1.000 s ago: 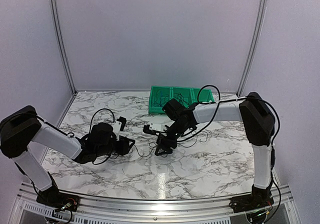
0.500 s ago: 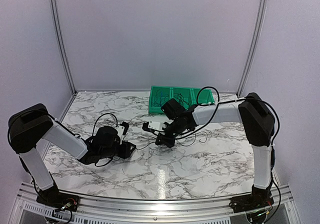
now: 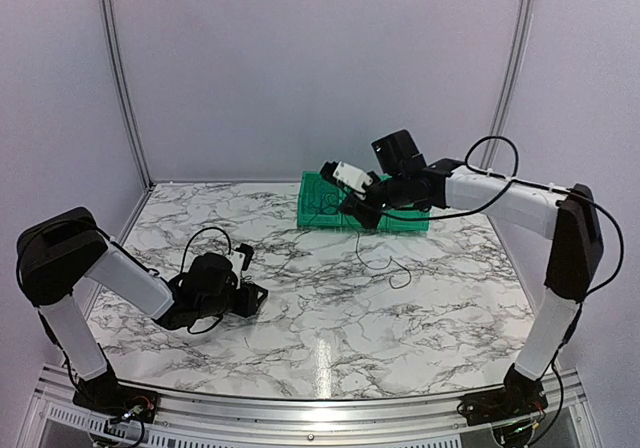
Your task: Untangle the cables
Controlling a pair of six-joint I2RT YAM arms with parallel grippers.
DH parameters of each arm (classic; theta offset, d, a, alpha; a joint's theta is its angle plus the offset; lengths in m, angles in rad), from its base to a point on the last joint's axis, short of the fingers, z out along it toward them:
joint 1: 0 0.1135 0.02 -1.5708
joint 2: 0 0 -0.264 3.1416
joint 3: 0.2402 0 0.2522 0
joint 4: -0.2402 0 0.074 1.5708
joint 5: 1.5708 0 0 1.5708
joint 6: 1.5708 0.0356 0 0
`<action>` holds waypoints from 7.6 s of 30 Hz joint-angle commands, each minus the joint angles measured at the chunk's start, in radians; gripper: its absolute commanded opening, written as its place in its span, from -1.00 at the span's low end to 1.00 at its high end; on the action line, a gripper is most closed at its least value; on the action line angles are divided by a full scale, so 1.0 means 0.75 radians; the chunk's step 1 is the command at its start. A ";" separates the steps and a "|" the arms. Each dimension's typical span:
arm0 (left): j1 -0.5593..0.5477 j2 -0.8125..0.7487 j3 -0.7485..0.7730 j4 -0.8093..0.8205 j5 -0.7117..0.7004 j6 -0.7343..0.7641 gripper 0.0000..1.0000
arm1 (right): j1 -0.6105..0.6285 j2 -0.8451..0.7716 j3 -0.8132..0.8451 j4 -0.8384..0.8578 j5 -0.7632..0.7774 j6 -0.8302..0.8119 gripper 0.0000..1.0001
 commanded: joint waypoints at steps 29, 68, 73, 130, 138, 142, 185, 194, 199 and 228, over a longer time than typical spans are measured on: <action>0.024 -0.347 -0.073 -0.057 0.137 0.020 0.04 | -0.474 -0.017 0.768 0.038 0.099 -0.018 -1.00; 0.023 -0.322 -0.055 -0.102 0.122 0.025 0.06 | -0.781 0.127 0.394 0.234 -0.117 0.178 -1.00; 0.023 -0.318 -0.056 -0.104 0.127 0.029 0.07 | -0.791 0.124 0.334 0.242 -0.118 0.187 -1.00; 0.023 -0.254 -0.044 -0.105 0.137 -0.004 0.09 | -0.760 0.673 0.685 0.016 -0.417 0.390 -1.00; 0.022 -0.249 -0.025 -0.105 0.137 0.001 0.09 | -0.755 0.663 0.612 0.033 -0.379 0.422 -1.00; 0.023 -0.234 -0.013 -0.105 0.137 0.000 0.10 | -0.734 0.631 0.567 0.030 -0.255 0.395 -1.00; 0.024 -0.234 0.003 -0.101 0.189 0.039 0.11 | -0.654 0.297 0.485 -0.324 0.057 0.219 -0.03; 0.023 -0.186 0.043 -0.101 0.224 0.049 0.12 | -0.672 0.268 0.446 -0.359 0.036 0.243 0.08; 0.024 -0.195 0.035 -0.102 0.223 0.048 0.12 | -0.674 0.182 0.284 -0.342 0.028 0.253 0.11; 0.014 -0.129 0.056 -0.101 0.250 0.004 0.15 | -0.699 0.266 0.038 -0.188 0.081 0.257 0.29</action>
